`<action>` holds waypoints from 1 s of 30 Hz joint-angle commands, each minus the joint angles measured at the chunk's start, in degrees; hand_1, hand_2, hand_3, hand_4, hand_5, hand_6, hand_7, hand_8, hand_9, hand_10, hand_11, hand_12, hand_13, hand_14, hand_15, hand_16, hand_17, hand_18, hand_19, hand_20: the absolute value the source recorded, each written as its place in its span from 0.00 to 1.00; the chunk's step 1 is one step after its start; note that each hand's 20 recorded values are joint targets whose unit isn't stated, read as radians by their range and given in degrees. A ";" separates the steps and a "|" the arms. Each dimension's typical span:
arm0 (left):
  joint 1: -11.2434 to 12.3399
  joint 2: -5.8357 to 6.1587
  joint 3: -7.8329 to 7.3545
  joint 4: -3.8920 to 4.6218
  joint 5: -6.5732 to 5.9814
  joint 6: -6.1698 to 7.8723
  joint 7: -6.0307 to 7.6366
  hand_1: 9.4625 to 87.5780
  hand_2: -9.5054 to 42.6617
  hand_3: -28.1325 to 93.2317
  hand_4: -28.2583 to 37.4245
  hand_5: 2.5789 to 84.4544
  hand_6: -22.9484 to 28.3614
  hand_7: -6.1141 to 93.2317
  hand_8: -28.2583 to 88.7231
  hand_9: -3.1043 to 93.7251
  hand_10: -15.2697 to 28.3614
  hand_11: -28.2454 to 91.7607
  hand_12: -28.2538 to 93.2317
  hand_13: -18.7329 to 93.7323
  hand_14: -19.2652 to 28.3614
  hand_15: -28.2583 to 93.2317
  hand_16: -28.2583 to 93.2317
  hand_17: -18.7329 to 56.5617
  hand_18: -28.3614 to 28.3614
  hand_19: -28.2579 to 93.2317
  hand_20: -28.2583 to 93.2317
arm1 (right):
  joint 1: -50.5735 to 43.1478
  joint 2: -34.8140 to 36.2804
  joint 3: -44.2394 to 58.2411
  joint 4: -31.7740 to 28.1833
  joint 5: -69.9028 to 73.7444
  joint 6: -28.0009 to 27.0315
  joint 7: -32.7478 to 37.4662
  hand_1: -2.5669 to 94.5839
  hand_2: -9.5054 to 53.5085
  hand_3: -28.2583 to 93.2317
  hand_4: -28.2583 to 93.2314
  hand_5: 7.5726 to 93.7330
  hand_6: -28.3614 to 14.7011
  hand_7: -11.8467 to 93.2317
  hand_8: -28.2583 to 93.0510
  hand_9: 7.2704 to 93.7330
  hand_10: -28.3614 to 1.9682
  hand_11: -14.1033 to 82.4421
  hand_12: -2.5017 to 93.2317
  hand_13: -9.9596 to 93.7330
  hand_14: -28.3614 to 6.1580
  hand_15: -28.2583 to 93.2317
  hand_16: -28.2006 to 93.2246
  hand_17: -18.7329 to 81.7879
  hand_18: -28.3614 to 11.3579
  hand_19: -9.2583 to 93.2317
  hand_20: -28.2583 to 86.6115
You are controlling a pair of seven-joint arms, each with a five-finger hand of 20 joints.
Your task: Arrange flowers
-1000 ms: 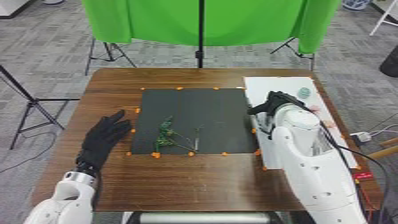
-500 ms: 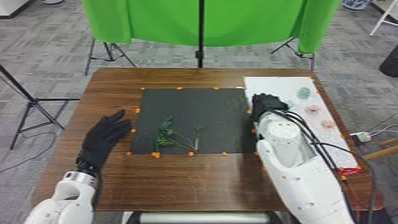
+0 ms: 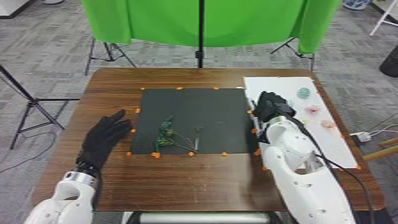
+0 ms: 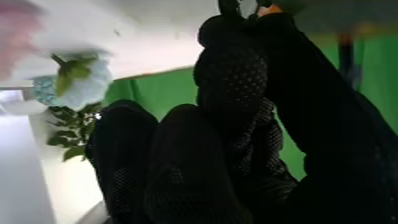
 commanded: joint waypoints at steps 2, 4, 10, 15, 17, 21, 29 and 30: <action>0.80 -0.43 -0.02 0.08 0.29 -0.84 -1.03 0.14 0.11 0.76 0.07 0.48 0.57 0.09 0.21 0.47 0.68 0.34 0.36 0.46 0.76 0.31 0.28 0.32 0.73 0.25 0.38 | -1.70 1.51 -1.82 -10.05 5.35 1.86 1.13 0.58 0.00 0.71 0.27 0.85 0.59 0.44 0.43 0.96 0.63 0.70 0.30 1.00 0.77 0.83 0.48 0.92 0.43 1.00 0.82; 0.93 -0.36 -0.10 0.02 0.32 -0.85 -1.01 0.14 0.11 0.76 0.07 0.48 0.57 0.09 0.21 0.47 0.67 0.34 0.36 0.46 0.76 0.31 0.28 0.32 0.73 0.25 0.38 | -2.80 1.05 -2.71 -11.50 6.25 0.86 1.69 0.58 0.00 0.71 0.27 0.85 0.59 0.45 0.43 0.97 0.63 0.70 0.30 1.00 0.77 0.83 0.48 0.92 0.43 1.00 0.82; 1.23 -0.41 -0.33 -0.07 0.24 -0.91 -1.24 0.14 0.11 0.76 0.07 0.48 0.57 0.09 0.21 0.47 0.67 0.34 0.36 0.46 0.76 0.31 0.28 0.32 0.73 0.25 0.38 | -6.60 -1.72 -5.55 -13.23 6.73 -2.24 2.46 0.58 0.00 0.71 0.27 0.86 0.58 0.45 0.43 0.97 0.63 0.71 0.30 1.00 0.78 0.83 0.48 0.92 0.43 1.00 0.82; 0.79 -0.24 -0.08 0.19 0.25 -1.13 -1.45 0.14 0.11 0.75 0.07 0.48 0.57 0.09 0.21 0.47 0.67 0.34 0.36 0.46 0.76 0.31 0.28 0.32 0.73 0.25 0.38 | -8.42 -4.47 -7.03 -11.44 4.83 -2.87 1.79 0.58 0.00 0.72 0.27 0.86 0.58 0.45 0.43 0.97 0.63 0.71 0.30 1.00 0.78 0.83 0.48 0.92 0.43 1.00 0.82; 0.58 -0.22 -0.03 0.28 0.24 -1.39 -1.51 0.14 0.11 0.75 0.07 0.48 0.57 0.09 0.21 0.47 0.67 0.34 0.36 0.46 0.76 0.31 0.28 0.32 0.73 0.25 0.38 | -8.89 -5.61 -7.11 -10.57 4.44 -2.76 1.78 0.58 0.00 0.72 0.27 0.86 0.58 0.45 0.43 0.97 0.63 0.71 0.30 1.00 0.78 0.83 0.48 0.92 0.43 1.00 0.82; 0.64 -0.22 -0.06 0.27 0.30 -1.50 -1.42 0.14 0.11 0.75 0.07 0.48 0.57 0.09 0.21 0.47 0.67 0.34 0.36 0.46 0.76 0.30 0.28 0.32 0.73 0.25 0.38 | -9.09 -6.57 -7.62 -9.31 3.52 -2.45 1.05 0.58 0.00 0.72 0.27 0.86 0.58 0.45 0.43 0.97 0.63 0.71 0.30 1.00 0.78 0.83 0.47 0.92 0.43 1.00 0.82; 0.56 -0.32 -0.24 0.40 0.48 -2.11 -1.29 0.14 0.11 0.75 0.08 0.48 0.57 0.08 0.21 0.47 0.67 0.33 0.36 0.45 0.76 0.30 0.28 0.32 0.73 0.24 0.38 | -8.94 -7.18 -6.23 -8.59 4.38 -2.44 0.93 0.57 0.00 0.68 0.23 0.83 0.61 0.47 0.41 0.96 0.64 0.71 0.31 1.00 0.78 0.82 0.48 0.91 0.44 1.00 0.83; 0.60 -0.32 -0.27 0.40 0.45 -2.02 -1.25 0.14 0.11 0.75 0.08 0.48 0.57 0.08 0.21 0.47 0.67 0.33 0.36 0.45 0.76 0.30 0.28 0.32 0.73 0.24 0.38 | -8.96 -7.09 -6.09 -8.68 4.15 -2.85 0.93 0.56 0.00 0.66 0.23 0.83 0.61 0.48 0.41 0.95 0.64 0.71 0.31 1.00 0.78 0.82 0.49 0.91 0.44 1.00 0.83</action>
